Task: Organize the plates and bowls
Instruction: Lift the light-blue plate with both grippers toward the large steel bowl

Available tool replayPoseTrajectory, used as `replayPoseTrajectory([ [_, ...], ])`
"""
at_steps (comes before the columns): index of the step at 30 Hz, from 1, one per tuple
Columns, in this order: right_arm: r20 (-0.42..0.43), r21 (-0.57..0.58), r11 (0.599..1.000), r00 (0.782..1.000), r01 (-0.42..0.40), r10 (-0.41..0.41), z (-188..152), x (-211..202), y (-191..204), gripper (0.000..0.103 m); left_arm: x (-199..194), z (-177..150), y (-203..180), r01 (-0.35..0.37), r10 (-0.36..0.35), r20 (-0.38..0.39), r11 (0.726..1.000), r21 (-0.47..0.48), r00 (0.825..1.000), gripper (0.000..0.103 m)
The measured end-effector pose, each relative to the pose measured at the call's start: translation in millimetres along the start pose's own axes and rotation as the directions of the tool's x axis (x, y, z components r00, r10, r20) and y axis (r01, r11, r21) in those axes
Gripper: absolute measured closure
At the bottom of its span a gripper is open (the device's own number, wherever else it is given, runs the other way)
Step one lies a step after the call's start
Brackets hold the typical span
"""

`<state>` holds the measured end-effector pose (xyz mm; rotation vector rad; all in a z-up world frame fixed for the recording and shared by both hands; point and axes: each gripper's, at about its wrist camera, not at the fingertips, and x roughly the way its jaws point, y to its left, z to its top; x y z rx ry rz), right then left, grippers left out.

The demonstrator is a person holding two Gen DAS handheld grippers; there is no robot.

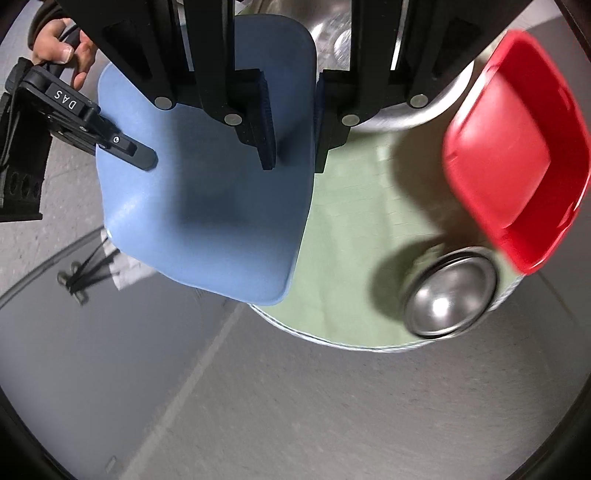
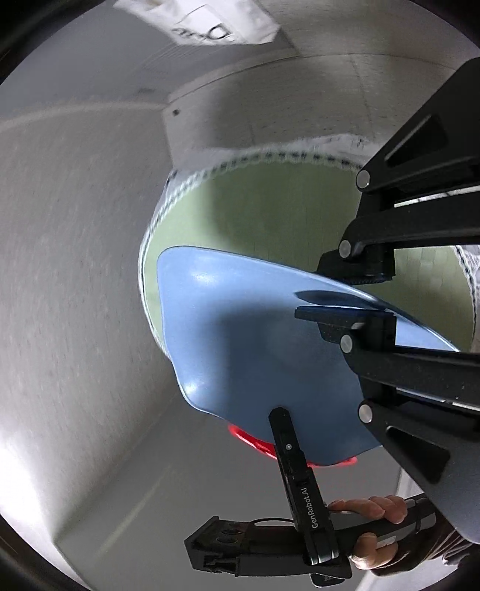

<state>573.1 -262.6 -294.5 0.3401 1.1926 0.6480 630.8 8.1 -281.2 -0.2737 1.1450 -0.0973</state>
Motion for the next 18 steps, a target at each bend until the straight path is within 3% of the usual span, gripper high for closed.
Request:
replayPoseTrajectory([
  [5, -0.065, -0.11, 0.993, 0.998, -0.033, 0.026, -16, 22, 44, 0.093, -35, -47, 39, -0.053, 0.056, 0.038, 0.995, -0.082, 0.998, 0.088],
  [12, -0.171, -0.231, 0.971, 0.985, -0.055, 0.015, -50, 64, 90, 0.092, -59, -109, 86, -0.095, 0.104, 0.027, 0.971, -0.219, 0.994, 0.088],
  [18, -0.188, -0.299, 0.954, 0.981, -0.013, -0.045, -64, 80, 104, 0.092, -54, -139, 90, -0.1, 0.102, -0.007, 0.959, -0.265, 0.995, 0.087],
])
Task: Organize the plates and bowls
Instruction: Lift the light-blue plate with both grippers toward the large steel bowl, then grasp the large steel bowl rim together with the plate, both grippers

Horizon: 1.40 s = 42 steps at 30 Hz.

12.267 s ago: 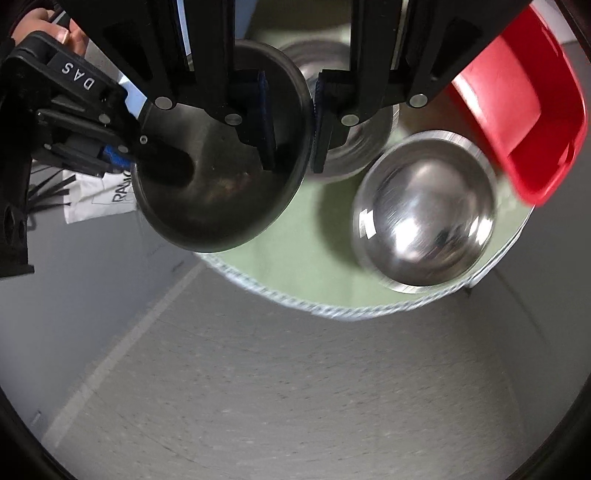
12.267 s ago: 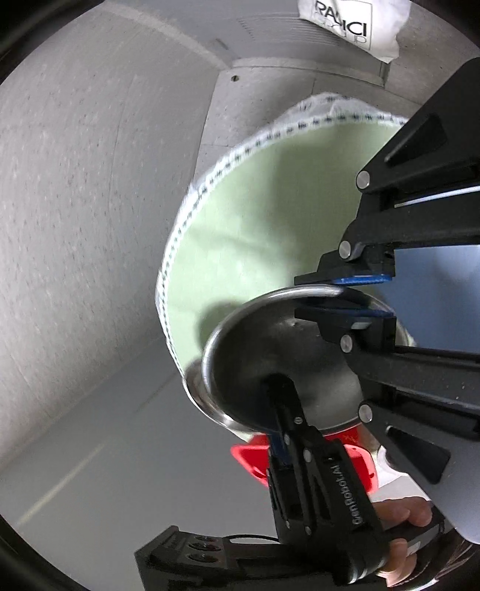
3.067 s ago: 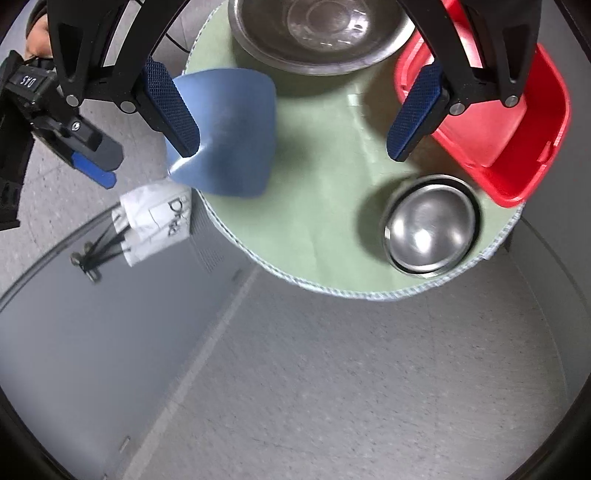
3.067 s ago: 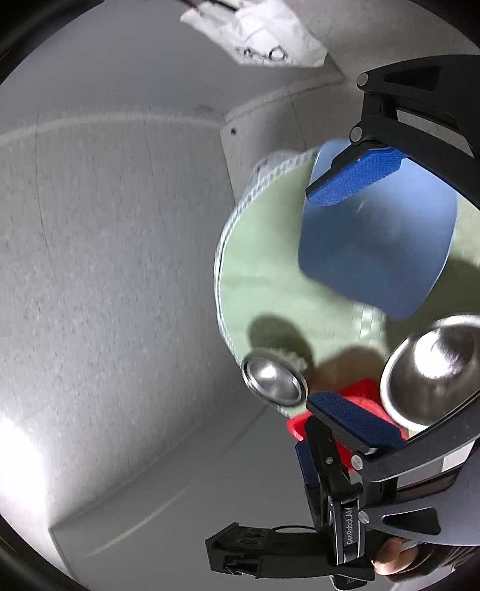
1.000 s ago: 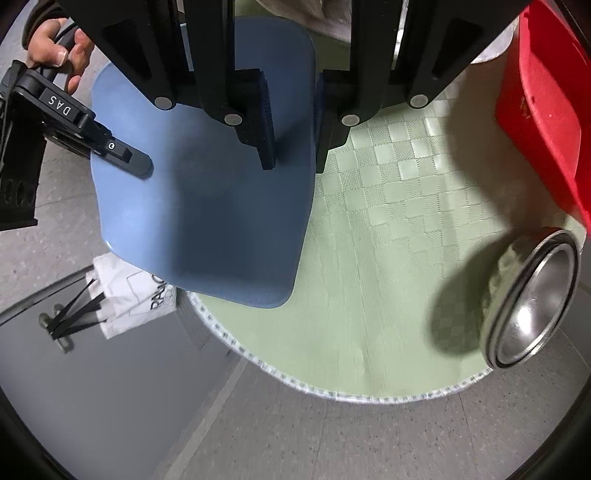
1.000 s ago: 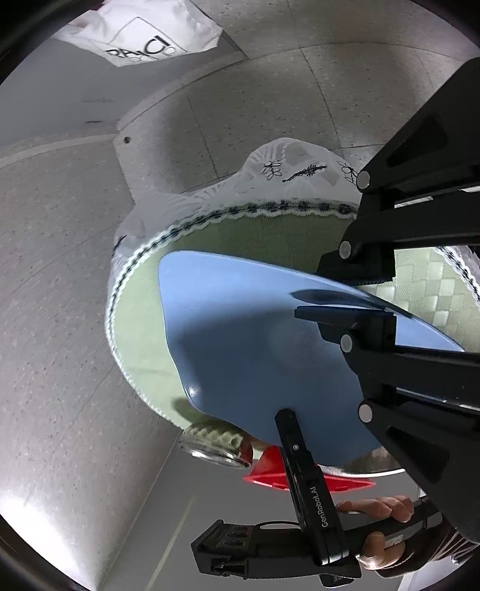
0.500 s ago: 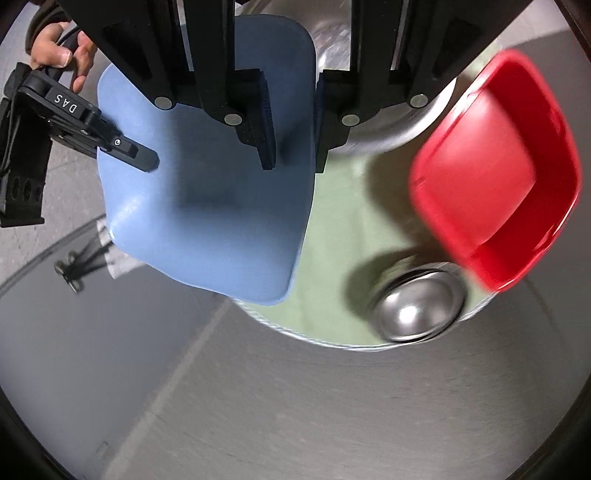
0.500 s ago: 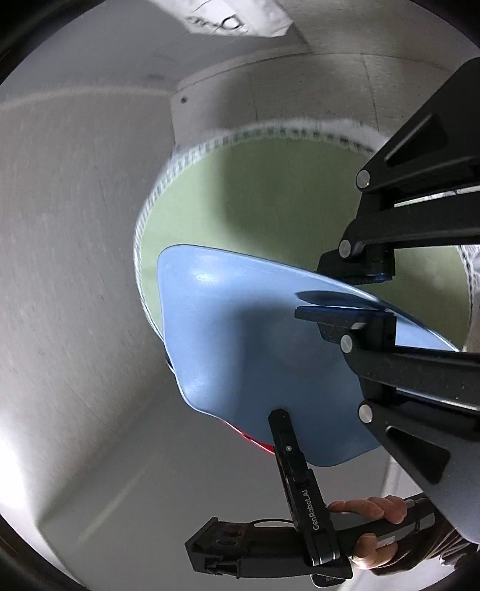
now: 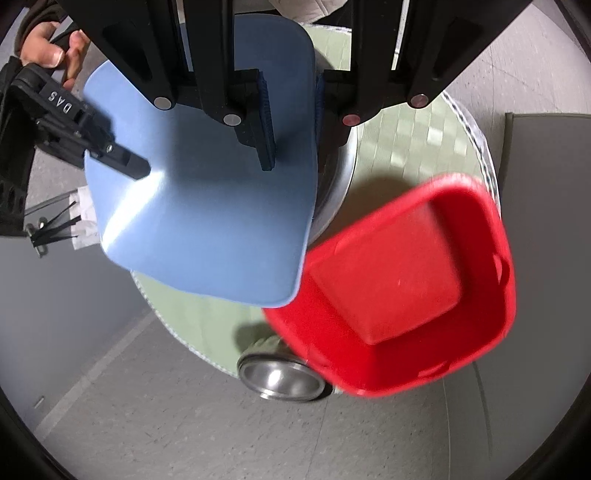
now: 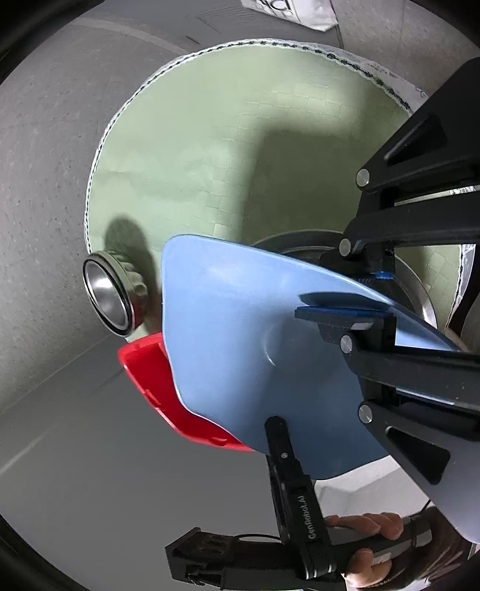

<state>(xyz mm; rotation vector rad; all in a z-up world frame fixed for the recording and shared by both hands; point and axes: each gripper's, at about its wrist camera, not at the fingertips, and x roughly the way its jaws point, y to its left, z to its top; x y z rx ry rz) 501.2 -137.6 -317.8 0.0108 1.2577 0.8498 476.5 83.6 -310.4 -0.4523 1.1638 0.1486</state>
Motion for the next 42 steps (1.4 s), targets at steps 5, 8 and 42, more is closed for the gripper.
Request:
replayPoseTrajectory([
  [5, -0.027, -0.012, 0.999, 0.999, 0.032, -0.032, -13, 8, 1, 0.091, 16, -9, 8, 0.012, -0.013, -0.037, 1.0, -0.025, 0.999, 0.087],
  [8, -0.044, -0.026, 0.998, 0.998, 0.051, -0.052, -19, 17, 4, 0.09, 26, -7, 14, 0.006, -0.007, -0.052, 1.0, -0.027, 0.999, 0.087],
  [42, -0.019, 0.076, 0.992, 0.995, 0.099, -0.098, -19, -3, -26, 0.036, 25, -21, 26, -0.047, 0.046, -0.017, 0.996, -0.074, 0.999, 0.032],
])
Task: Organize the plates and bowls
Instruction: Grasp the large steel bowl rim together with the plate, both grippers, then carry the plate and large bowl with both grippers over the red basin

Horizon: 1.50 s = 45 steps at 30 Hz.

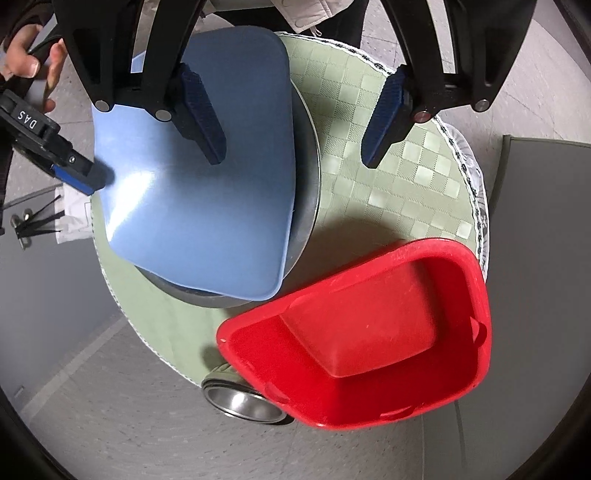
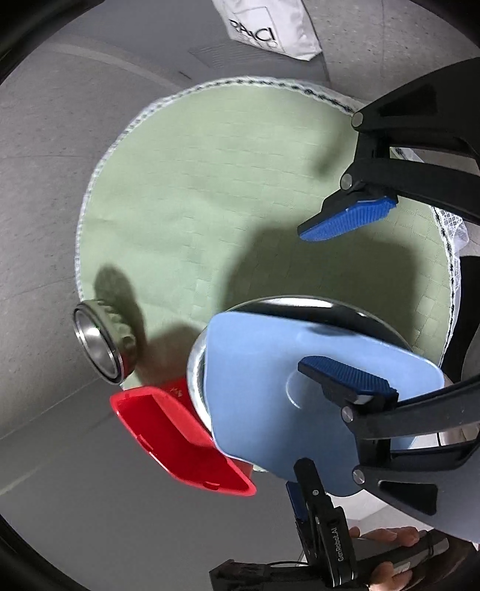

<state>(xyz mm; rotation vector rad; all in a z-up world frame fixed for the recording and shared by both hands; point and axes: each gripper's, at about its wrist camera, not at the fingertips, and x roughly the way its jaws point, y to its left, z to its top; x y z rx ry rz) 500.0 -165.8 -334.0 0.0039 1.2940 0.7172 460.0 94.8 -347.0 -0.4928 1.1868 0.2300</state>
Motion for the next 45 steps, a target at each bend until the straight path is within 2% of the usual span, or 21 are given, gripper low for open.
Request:
replayPoseTrajectory([
  [8, -0.049, 0.081, 0.991, 0.993, -0.106, 0.11, 1, 20, -8, 0.036, 22, 5, 1, 0.017, -0.018, -0.029, 1.0, -0.021, 0.999, 0.033],
  [11, -0.067, 0.097, 0.986, 0.987, -0.137, 0.144, 0, 27, -10, 0.038, 28, 5, 1, 0.022, -0.023, -0.037, 0.999, -0.027, 0.999, 0.039],
  [12, -0.07, 0.097, 0.985, 0.987, -0.14, 0.147, -1, 28, -9, 0.039, 30, 5, 0, 0.024, -0.025, -0.041, 0.999, -0.028, 0.999, 0.045],
  [14, -0.082, 0.096, 0.983, 0.983, -0.155, 0.163, -1, 32, -8, 0.051, 33, 6, -1, 0.027, -0.028, -0.049, 0.999, -0.022, 0.998, 0.052],
  [16, -0.095, 0.094, 0.98, 0.978, -0.177, 0.186, -1, 35, -6, 0.06, 37, 6, -3, 0.03, -0.031, -0.057, 0.999, -0.017, 0.998, 0.066],
  [19, -0.102, 0.079, 0.981, 0.978, -0.177, 0.185, -1, 37, -4, 0.073, 40, 8, -4, 0.035, -0.036, -0.054, 0.999, -0.017, 0.998, 0.067],
  [32, -0.081, 0.047, 0.984, 0.981, -0.171, 0.174, 0, 21, -6, 0.074, 20, 7, -16, 0.039, -0.039, -0.012, 0.999, 0.009, 0.999, 0.068],
  [36, -0.034, 0.026, 0.987, 0.987, -0.157, 0.158, 5, -6, -7, 0.074, 2, 10, -27, 0.06, -0.061, 0.022, 0.998, 0.029, 0.998, 0.069],
  [39, 0.004, 0.012, 0.989, 0.99, -0.144, 0.144, 14, -25, -5, 0.074, -18, 16, -32, 0.11, -0.113, 0.052, 0.993, 0.046, 0.992, 0.071],
  [41, 0.035, -0.004, 0.991, 0.991, -0.132, 0.132, 25, -36, 2, 0.074, -32, 25, -31, 0.135, -0.139, 0.08, 0.989, 0.054, 0.987, 0.071],
  [45, 0.092, -0.047, 0.992, 0.988, -0.119, 0.123, 54, -51, 25, 0.074, -59, 46, -22, 0.133, -0.142, 0.149, 0.989, 0.067, 0.979, 0.071],
])
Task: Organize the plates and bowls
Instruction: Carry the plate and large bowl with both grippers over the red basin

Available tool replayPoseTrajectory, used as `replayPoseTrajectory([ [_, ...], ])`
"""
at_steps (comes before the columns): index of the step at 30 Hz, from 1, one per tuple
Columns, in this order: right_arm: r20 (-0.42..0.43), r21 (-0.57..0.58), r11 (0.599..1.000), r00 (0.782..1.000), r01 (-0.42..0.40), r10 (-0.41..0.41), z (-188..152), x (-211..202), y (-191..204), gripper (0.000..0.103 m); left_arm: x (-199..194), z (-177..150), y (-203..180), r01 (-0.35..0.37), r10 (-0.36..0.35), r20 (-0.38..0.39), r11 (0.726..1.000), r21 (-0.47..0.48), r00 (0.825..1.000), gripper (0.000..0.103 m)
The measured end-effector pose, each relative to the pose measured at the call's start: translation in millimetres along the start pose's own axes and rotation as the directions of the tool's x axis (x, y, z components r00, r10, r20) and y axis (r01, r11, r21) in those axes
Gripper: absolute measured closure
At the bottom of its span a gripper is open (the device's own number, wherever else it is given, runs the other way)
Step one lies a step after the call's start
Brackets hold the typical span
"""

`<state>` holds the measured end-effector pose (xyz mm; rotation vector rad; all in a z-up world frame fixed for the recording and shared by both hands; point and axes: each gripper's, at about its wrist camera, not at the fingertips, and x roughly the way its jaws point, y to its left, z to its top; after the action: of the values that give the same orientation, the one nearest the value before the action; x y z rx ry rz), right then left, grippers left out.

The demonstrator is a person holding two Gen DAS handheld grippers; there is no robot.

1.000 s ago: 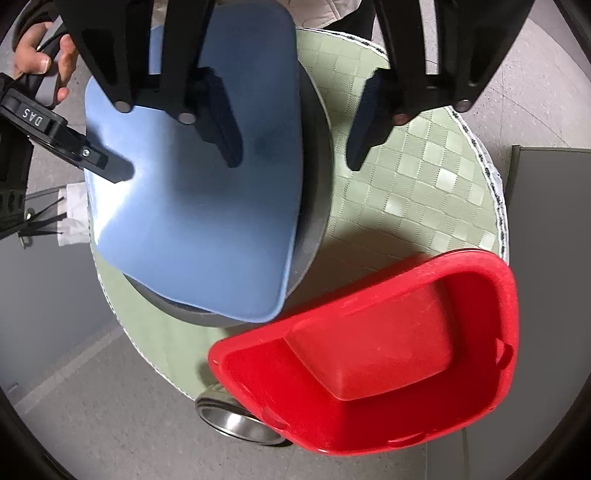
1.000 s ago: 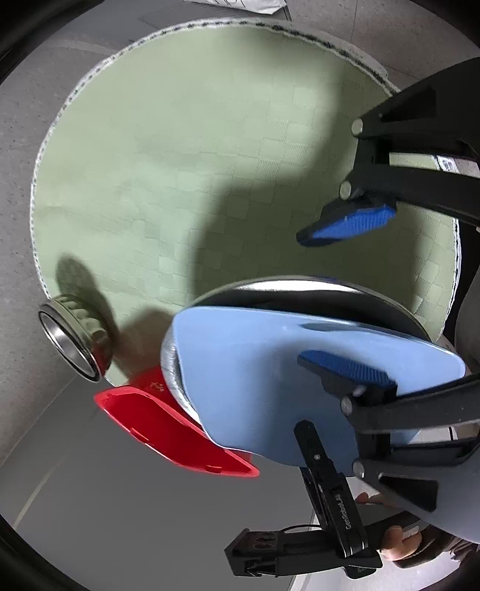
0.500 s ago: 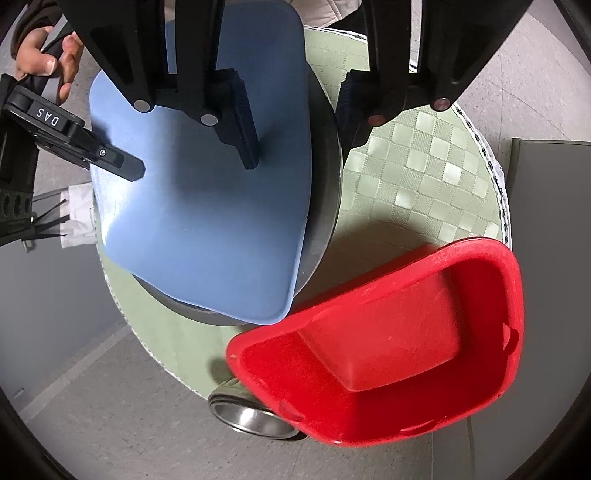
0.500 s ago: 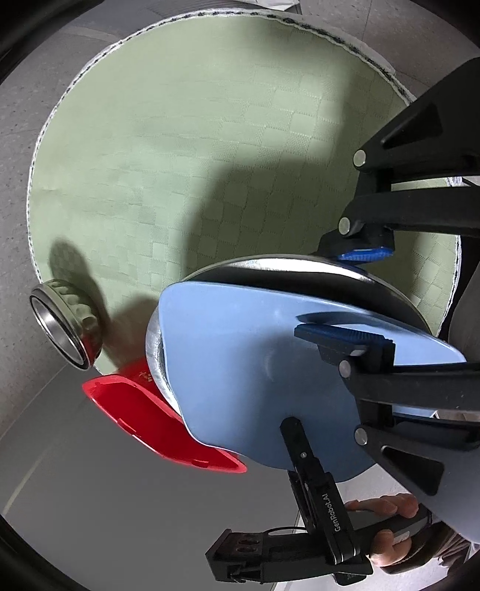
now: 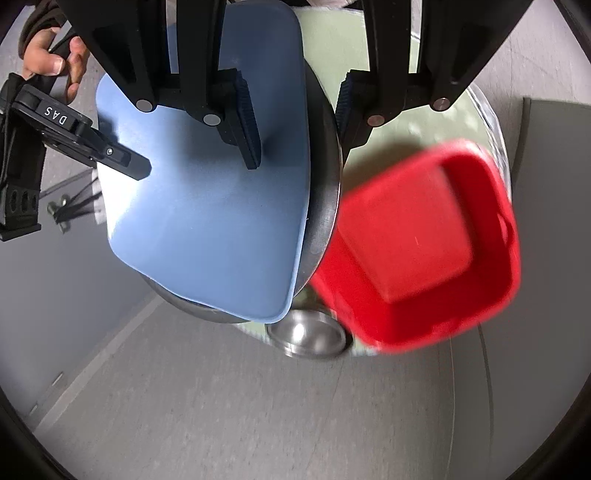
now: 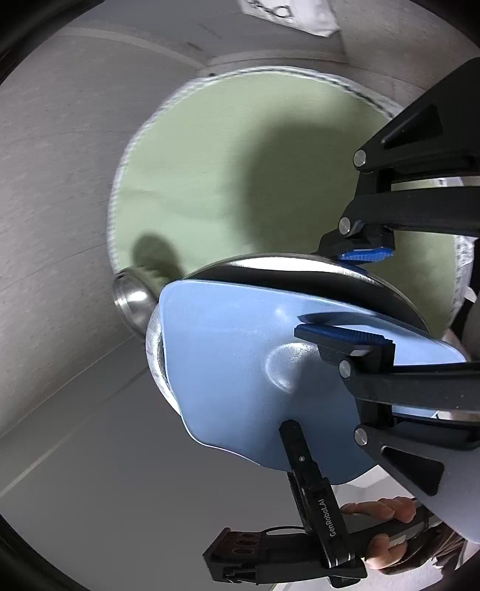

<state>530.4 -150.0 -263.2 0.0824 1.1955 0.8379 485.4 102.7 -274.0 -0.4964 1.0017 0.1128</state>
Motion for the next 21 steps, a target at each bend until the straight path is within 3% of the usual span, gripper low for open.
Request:
replayPoseTrajectory([
  [4, 0.035, -0.029, 1.0, 0.999, -0.005, 0.006, 35, 16, 33, 0.074, -21, 28, 31, -0.009, 0.009, 0.053, 1.0, -0.01, 0.999, 0.07],
  [8, 0.022, -0.029, 0.999, 1.0, -0.016, 0.017, 60, 48, 60, 0.074, -28, 51, 74, -0.03, 0.032, 0.056, 0.999, -0.032, 0.998, 0.07],
  [15, -0.058, 0.026, 0.999, 0.998, -0.022, 0.023, 79, 135, 98, 0.074, -10, 79, 157, -0.066, 0.065, -0.032, 0.997, -0.046, 0.997, 0.07],
  [21, -0.115, 0.074, 0.997, 0.993, 0.02, -0.011, 74, 179, 103, 0.074, 17, 95, 198, -0.073, 0.069, -0.122, 0.997, -0.03, 0.99, 0.068],
])
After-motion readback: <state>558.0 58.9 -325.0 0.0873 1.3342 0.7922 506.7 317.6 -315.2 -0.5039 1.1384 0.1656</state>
